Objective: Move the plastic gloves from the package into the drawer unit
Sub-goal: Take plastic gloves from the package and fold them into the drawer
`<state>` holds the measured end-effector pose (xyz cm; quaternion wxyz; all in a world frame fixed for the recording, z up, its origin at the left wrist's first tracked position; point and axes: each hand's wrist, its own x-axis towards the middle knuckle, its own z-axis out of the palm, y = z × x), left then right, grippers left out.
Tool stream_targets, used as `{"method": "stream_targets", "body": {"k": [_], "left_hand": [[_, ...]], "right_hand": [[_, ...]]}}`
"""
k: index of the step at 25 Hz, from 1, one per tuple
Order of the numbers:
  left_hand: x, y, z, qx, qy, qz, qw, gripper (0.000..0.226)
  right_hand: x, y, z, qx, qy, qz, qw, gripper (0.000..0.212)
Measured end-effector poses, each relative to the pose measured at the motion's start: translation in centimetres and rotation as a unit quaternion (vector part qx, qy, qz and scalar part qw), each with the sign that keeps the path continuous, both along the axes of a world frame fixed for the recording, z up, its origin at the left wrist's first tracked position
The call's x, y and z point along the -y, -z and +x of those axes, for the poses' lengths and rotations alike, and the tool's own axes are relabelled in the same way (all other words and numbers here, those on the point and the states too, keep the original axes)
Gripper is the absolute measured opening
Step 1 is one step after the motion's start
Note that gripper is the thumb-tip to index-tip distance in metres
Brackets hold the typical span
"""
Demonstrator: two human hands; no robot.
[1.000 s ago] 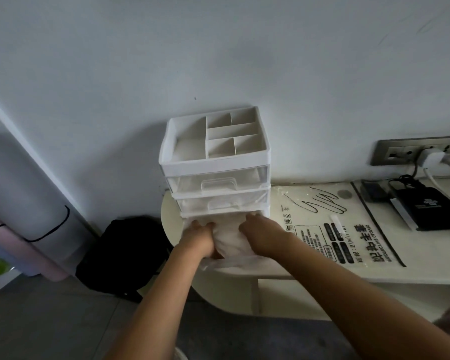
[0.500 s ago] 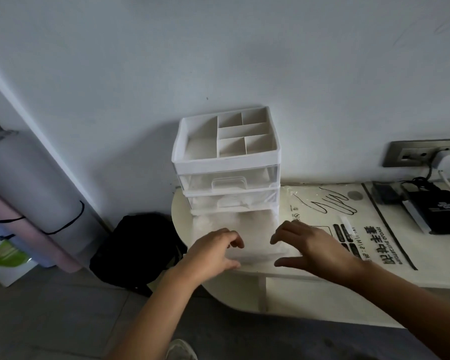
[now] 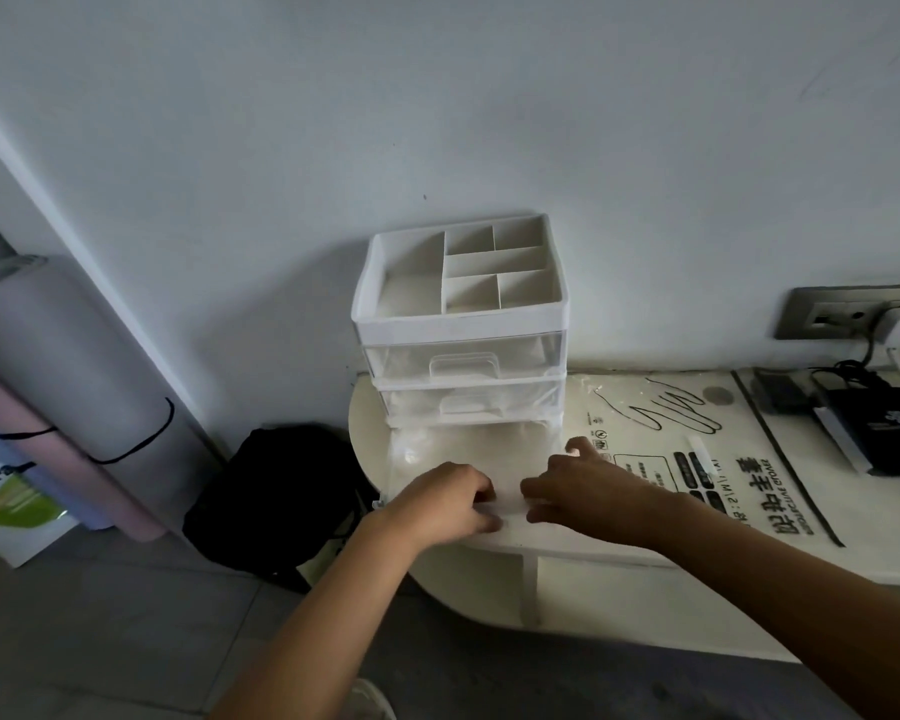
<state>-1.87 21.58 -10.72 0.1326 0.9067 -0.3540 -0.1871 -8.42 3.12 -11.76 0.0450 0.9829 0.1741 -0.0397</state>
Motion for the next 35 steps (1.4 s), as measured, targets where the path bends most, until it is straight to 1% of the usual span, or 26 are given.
{"method": "stream_targets", "body": {"k": [3, 5, 7, 9, 11, 13, 15, 18, 19, 21, 22, 24, 25, 26, 27, 29, 32, 35], "left_hand": [[-1.5, -0.3, 0.7, 0.044, -0.038, -0.064, 0.996, 0.031], [-2.6, -0.3, 1.1, 0.055, -0.069, -0.094, 0.992, 0.03], [-3.5, -0.1, 1.5, 0.045, -0.086, -0.094, 0.991, 0.025], [-3.9, 0.5, 1.7, 0.048, -0.076, -0.081, 0.993, 0.024], [-3.9, 1.1, 2.0, 0.098, -0.057, -0.074, 0.991, 0.027], [-3.8, 1.8, 2.3, 0.161, -0.07, -0.092, 0.98, 0.034], [-3.8, 2.5, 2.6, 0.198, -0.116, -0.138, 0.963, 0.044], [-3.6, 3.3, 2.8, 0.215, -0.173, -0.21, 0.938, 0.053], [-3.5, 3.5, 2.7, 0.221, -0.187, -0.225, 0.93, 0.057], [-3.5, 3.8, 2.6, 0.25, -0.214, -0.253, 0.91, 0.066], [-3.5, 4.0, 2.6, 0.263, -0.227, -0.264, 0.9, 0.069], [-3.6, 4.3, 2.5, 0.266, -0.242, -0.269, 0.893, 0.07], [-3.7, 4.4, 2.5, 0.257, -0.243, -0.266, 0.897, 0.069], [-3.7, 4.6, 2.5, 0.245, -0.243, -0.262, 0.901, 0.068], [-3.6, 4.6, 2.4, 0.234, -0.239, -0.256, 0.907, 0.067], [-3.5, 4.4, 2.4, 0.217, -0.215, -0.222, 0.926, 0.069], [-3.5, 3.6, 2.9, 0.205, -0.169, -0.108, 0.958, 0.071], [-3.1, 2.7, 3.3, 0.128, -0.164, -0.054, 0.977, 0.072]], "right_hand": [[0.5, 0.0, 0.4, 0.024, 0.031, 0.014, 0.999, 0.032], [0.4, 0.3, 0.4, 0.037, 0.053, 0.023, 0.998, 0.034], [-0.4, 0.7, 0.2, 0.067, 0.06, 0.034, 0.995, 0.035], [-1.2, 1.0, 0.0, 0.09, 0.064, 0.055, 0.992, 0.035], [-1.5, 1.3, 0.0, 0.099, 0.079, 0.075, 0.989, 0.035], [-1.5, 1.6, 0.2, 0.116, 0.086, 0.09, 0.985, 0.034], [-1.2, 2.1, 0.7, 0.138, 0.086, 0.11, 0.981, 0.033], [-1.3, 2.5, 1.4, 0.16, 0.102, 0.124, 0.974, 0.029], [-1.4, 2.6, 1.7, 0.179, 0.102, 0.136, 0.969, 0.024], [-1.2, 2.9, 1.5, 0.237, 0.111, 0.181, 0.948, 0.014], [-1.1, 3.0, 1.3, 0.263, 0.134, 0.201, 0.934, 0.02], [-0.9, 3.1, 0.8, 0.292, 0.216, 0.235, 0.902, 0.045], [-0.8, 3.1, 0.6, 0.289, 0.266, 0.257, 0.883, 0.057], [-0.8, 3.1, 0.4, 0.266, 0.302, 0.274, 0.874, 0.065], [-0.8, 3.1, 0.5, 0.24, 0.314, 0.275, 0.877, 0.068], [-0.9, 3.2, 0.7, 0.221, 0.287, 0.233, 0.902, 0.065], [-0.5, 2.9, 1.0, 0.245, 0.238, 0.127, 0.931, 0.054], [-0.8, 2.3, 1.3, 0.239, 0.206, 0.021, 0.949, 0.047]]}}
